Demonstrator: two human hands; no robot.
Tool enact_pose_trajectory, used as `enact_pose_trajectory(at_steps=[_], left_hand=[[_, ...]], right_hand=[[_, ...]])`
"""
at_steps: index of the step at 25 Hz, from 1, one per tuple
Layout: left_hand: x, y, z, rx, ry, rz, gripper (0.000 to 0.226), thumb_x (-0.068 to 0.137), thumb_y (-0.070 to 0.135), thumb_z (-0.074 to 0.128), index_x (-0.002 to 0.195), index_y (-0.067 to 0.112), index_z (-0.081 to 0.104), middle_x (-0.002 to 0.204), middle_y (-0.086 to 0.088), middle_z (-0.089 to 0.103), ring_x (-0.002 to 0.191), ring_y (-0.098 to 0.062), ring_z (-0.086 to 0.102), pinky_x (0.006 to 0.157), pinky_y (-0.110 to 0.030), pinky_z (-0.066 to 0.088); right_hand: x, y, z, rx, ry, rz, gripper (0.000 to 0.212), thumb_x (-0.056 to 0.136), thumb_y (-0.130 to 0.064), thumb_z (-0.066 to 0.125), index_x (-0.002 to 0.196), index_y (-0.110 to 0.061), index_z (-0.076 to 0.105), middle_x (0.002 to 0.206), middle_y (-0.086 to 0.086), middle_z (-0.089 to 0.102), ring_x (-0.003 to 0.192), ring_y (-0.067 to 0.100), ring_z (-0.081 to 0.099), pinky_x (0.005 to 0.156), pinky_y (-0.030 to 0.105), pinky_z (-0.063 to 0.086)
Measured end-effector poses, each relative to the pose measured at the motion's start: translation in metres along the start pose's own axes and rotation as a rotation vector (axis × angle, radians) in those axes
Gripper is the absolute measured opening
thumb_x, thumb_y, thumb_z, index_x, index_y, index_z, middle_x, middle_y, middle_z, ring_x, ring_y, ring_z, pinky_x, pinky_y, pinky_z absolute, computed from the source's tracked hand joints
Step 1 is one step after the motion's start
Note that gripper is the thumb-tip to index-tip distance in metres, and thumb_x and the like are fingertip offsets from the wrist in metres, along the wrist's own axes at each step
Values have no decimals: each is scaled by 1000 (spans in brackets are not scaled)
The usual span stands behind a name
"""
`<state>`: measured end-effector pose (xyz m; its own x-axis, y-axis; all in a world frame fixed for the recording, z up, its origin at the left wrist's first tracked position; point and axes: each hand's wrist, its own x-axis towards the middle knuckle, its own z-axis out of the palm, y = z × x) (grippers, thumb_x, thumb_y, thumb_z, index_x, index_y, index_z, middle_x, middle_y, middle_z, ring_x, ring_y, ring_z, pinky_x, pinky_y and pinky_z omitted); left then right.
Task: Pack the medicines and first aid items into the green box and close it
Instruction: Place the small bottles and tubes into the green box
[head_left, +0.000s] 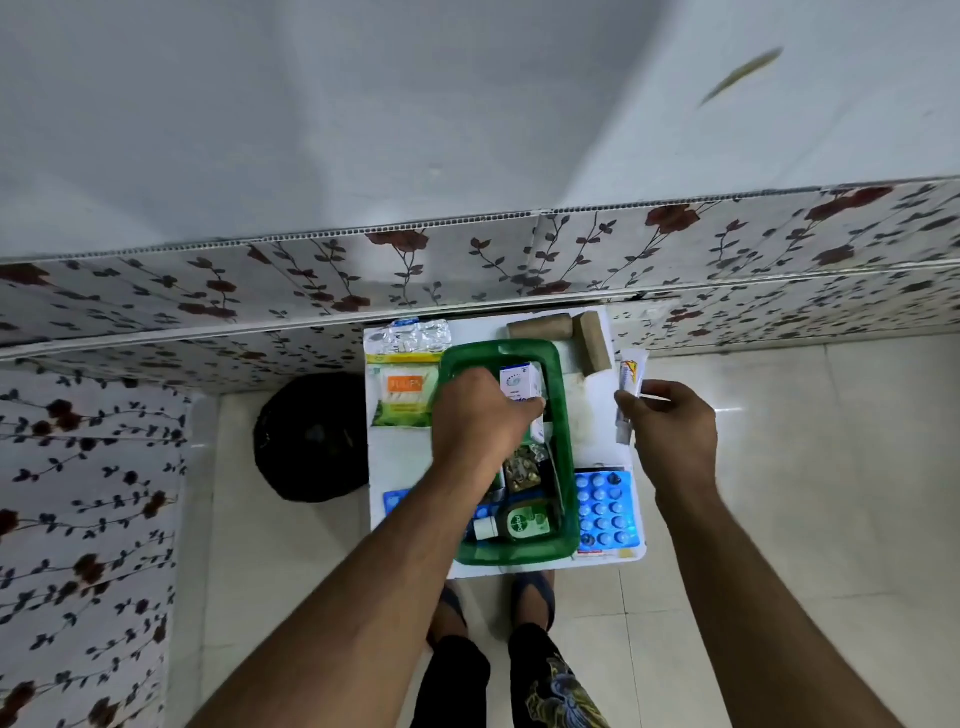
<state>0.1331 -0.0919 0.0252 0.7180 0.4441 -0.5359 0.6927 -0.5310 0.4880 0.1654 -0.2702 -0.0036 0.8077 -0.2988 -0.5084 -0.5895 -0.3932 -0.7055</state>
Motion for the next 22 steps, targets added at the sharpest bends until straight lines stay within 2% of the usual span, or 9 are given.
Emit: enact_pose_trajectory(at_steps=[3, 6, 8, 12, 14, 16, 17, 19, 22], left_hand=[[17, -2, 35, -38, 15, -16, 39, 73, 44, 78, 57, 15, 55, 54, 4, 56, 49, -14, 55, 39, -24, 28], [23, -3, 51, -174, -27, 13, 15, 82, 28, 74, 89, 15, 73, 85, -2, 76, 66, -13, 67, 52, -22, 47], [23, -3, 54, -233, -39, 6, 20, 83, 20, 74, 102, 15, 72, 96, 0, 75, 74, -12, 68, 59, -23, 50], [26, -1, 54, -278, -53, 12, 29, 82, 20, 74, 109, 13, 67, 96, 3, 72, 80, -13, 66, 71, -28, 54], [25, 1, 46, -239, -81, 17, 27, 87, 22, 70, 112, 13, 67, 98, 2, 71, 79, -12, 66, 70, -27, 53], [20, -1, 24, -205, -70, 45, 27, 92, 18, 61, 118, 14, 65, 103, 2, 70, 72, -3, 60, 60, -19, 47], [16, -4, 10, -228, -42, 72, 26, 93, 15, 59, 117, 16, 65, 105, 2, 71, 72, 0, 61, 58, -16, 46], [8, -18, -21, -358, 32, 104, 19, 91, 14, 59, 105, 22, 69, 99, 1, 73, 77, -7, 68, 66, -23, 54], [4, -47, -51, -483, 134, 59, 16, 88, 14, 62, 86, 28, 69, 87, 2, 73, 80, -15, 71, 76, -37, 59]], right_hand=[[6, 2, -2, 60, -43, -1, 22, 82, -24, 75, 102, -19, 68, 87, 0, 74, 70, 14, 70, 68, 34, 56], [11, 5, -5, 80, -86, -4, 22, 83, -21, 74, 104, -15, 68, 90, 4, 75, 72, 16, 71, 66, 33, 56], [11, 7, -5, 95, -101, 5, 16, 84, -20, 74, 99, -18, 68, 90, 6, 75, 73, 19, 72, 70, 39, 60], [3, 7, 1, 84, -120, 23, 15, 83, -24, 74, 97, -21, 70, 89, 4, 76, 74, 20, 73, 76, 48, 61], [-7, 0, 6, 88, -148, 18, 10, 82, -26, 75, 90, -27, 69, 88, 3, 76, 77, 22, 73, 77, 49, 60], [-22, -9, 16, 56, -194, -12, 13, 80, -28, 77, 92, -26, 70, 88, 1, 76, 79, 20, 73, 78, 46, 60], [-30, -13, 24, -15, -210, -44, 21, 80, -30, 77, 99, -24, 72, 91, 0, 76, 81, 19, 73, 80, 43, 59], [-44, -22, 41, -225, -224, -118, 34, 80, -33, 76, 111, -19, 71, 96, 1, 77, 89, 20, 71, 83, 36, 56], [-50, -27, 71, -479, -229, -226, 25, 82, -32, 69, 99, -14, 71, 90, 5, 76, 89, 29, 69, 73, 31, 51]])
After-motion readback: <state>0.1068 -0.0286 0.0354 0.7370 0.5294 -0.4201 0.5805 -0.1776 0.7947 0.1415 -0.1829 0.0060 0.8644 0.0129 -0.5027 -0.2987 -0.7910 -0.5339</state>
